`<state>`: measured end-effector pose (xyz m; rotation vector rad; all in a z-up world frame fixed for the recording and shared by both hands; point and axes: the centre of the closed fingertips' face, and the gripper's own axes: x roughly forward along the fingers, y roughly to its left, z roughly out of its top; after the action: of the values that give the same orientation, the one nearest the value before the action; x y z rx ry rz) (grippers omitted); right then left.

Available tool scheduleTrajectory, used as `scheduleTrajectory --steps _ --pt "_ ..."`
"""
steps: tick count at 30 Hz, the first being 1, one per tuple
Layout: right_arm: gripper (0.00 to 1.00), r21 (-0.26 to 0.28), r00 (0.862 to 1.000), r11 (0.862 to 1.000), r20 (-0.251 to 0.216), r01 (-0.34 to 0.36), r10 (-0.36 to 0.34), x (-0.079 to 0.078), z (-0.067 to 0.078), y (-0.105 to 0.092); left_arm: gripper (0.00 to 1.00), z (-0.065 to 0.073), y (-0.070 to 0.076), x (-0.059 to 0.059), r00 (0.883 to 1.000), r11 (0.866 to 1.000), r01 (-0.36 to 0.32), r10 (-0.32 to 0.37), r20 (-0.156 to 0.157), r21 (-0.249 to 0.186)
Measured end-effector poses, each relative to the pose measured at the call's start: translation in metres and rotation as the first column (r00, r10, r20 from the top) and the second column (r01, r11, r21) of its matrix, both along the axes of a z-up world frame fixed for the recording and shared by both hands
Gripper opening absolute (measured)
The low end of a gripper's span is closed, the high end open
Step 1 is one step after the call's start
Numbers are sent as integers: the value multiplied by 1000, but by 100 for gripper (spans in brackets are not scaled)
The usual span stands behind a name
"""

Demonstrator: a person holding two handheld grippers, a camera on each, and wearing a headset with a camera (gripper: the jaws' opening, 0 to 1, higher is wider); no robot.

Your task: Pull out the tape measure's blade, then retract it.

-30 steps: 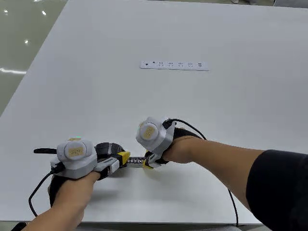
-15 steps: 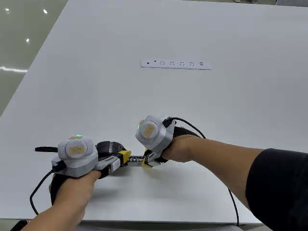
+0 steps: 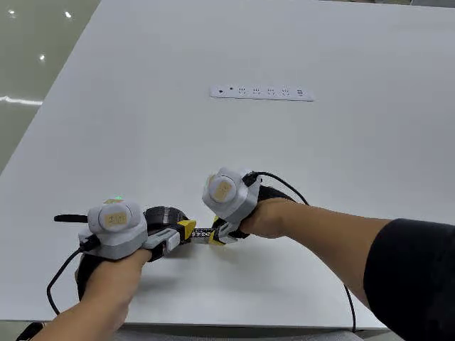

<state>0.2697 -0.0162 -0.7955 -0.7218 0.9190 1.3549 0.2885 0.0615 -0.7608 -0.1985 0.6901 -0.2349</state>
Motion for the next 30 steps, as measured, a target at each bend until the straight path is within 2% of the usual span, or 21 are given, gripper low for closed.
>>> scheduleTrajectory --steps 6,15,21,30 --pt "10 6 1000 1000 4 6 -6 0 0 3 60 0 0 0 1000 1000 0 0 1 0" --pt "11 45 999 998 -4 35 -35 0 1 6 60 1 0 0 1000 1000 2 -2 1 0" --pt "10 26 1000 1000 3 17 -17 0 1 8 60 0 0 0 1000 1000 3 -3 2 2" --pt "11 31 1000 999 -1 21 -21 0 1 13 60 0 0 0 1000 1000 2 -2 4 8"
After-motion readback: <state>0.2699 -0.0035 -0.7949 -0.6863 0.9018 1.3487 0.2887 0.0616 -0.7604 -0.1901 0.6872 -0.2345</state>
